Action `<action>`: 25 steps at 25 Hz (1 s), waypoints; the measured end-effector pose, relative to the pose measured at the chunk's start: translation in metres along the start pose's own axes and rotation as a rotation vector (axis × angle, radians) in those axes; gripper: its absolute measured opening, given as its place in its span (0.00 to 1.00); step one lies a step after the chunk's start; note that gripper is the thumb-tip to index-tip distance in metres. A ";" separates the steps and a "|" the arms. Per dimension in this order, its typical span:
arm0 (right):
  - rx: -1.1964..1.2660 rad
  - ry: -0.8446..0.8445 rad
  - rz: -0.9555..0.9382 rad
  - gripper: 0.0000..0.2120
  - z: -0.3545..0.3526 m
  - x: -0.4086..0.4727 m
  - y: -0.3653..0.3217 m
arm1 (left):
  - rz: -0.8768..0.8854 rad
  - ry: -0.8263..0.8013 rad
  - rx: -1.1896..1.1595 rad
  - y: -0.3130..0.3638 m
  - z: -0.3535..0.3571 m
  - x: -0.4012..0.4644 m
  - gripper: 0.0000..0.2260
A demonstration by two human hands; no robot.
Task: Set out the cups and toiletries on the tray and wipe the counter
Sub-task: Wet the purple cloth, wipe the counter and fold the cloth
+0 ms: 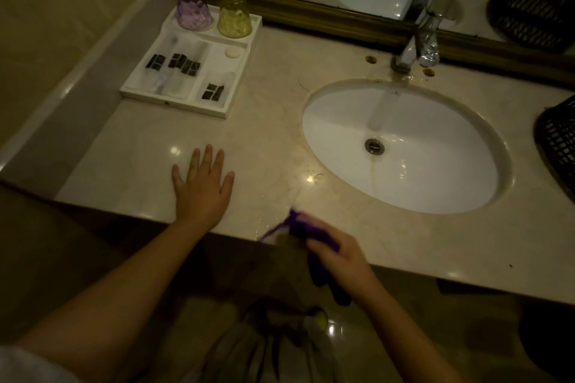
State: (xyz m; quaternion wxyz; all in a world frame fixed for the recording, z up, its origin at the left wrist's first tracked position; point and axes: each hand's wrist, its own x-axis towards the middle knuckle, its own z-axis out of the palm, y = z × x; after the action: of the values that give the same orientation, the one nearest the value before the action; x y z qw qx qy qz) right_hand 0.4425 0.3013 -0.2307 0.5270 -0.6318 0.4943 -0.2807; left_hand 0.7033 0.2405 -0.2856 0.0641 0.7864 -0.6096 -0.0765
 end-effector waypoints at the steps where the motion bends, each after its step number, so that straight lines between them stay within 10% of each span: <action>1: 0.103 0.137 0.060 0.16 -0.006 0.008 -0.005 | 0.004 -0.010 -0.004 0.000 -0.001 0.000 0.26; 4: 0.050 0.435 0.047 0.16 -0.026 0.043 -0.011 | 0.065 -0.038 -0.073 -0.008 -0.005 0.000 0.25; 10: -0.833 0.313 0.019 0.24 0.002 0.103 0.012 | 0.155 -0.073 0.052 -0.066 -0.014 0.005 0.23; 21: -0.920 -0.225 -0.471 0.27 0.075 0.092 0.005 | 0.162 -0.054 0.049 -0.065 -0.010 0.008 0.23; 25: -0.856 -0.273 -0.492 0.28 0.075 0.075 -0.002 | 0.061 -0.018 -0.313 -0.046 -0.035 -0.009 0.24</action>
State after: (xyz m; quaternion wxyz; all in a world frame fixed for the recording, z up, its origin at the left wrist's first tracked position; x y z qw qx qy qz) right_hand 0.5353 0.2617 -0.2627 0.1991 -0.9196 0.3282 -0.0835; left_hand 0.7522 0.2612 -0.2595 0.1827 0.7473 -0.6142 -0.1758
